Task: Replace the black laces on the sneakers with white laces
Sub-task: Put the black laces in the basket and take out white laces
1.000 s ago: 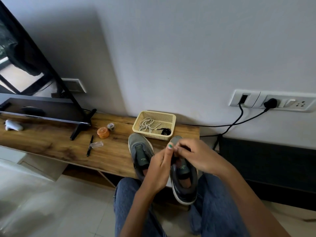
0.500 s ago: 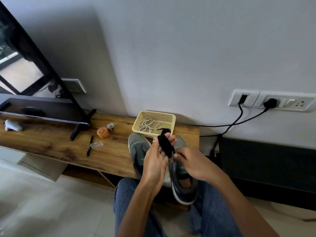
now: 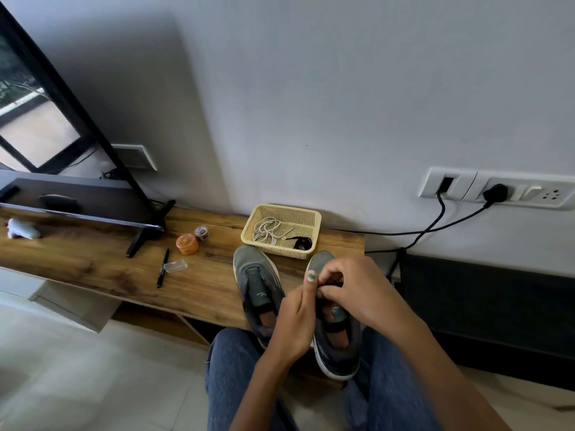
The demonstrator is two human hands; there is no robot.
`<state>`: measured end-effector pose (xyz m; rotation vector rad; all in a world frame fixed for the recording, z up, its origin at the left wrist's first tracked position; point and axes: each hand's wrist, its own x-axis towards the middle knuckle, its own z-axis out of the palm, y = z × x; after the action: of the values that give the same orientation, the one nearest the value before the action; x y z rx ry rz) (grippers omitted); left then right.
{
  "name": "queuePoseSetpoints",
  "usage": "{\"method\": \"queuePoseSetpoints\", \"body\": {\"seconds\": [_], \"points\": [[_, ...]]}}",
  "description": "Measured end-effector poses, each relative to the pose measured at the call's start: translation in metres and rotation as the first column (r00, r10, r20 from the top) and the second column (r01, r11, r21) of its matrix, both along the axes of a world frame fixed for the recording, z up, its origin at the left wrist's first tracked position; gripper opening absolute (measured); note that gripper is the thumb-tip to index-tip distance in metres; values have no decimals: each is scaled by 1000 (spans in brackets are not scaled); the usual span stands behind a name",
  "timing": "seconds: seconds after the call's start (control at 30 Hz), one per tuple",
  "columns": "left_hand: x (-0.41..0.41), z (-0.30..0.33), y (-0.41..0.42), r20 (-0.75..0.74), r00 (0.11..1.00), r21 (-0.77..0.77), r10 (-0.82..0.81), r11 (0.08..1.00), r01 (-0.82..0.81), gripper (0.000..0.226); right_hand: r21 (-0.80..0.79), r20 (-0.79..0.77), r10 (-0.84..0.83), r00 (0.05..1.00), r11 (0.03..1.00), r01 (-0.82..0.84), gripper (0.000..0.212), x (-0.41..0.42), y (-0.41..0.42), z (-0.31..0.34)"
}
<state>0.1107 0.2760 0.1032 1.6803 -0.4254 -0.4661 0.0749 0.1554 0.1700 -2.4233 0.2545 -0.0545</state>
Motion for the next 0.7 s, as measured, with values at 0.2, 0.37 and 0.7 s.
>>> {"method": "queuePoseSetpoints", "body": {"seconds": [0.2, 0.37, 0.7], "points": [[2, 6, -4, -291, 956, -182, 32, 979, -88, 47, 286, 77, -166, 983, 948, 137, 15, 10, -23, -13], [7, 5, -11, -447, 888, -269, 111, 930, -251, 41, 378, 29, -201, 979, 909, 175, 13, 9, -16, -39], [18, -7, -14, -468, 872, -254, 145, 923, -290, 35, 478, 115, -237, 965, 865, 155, 18, 11, 4, -57]]}}
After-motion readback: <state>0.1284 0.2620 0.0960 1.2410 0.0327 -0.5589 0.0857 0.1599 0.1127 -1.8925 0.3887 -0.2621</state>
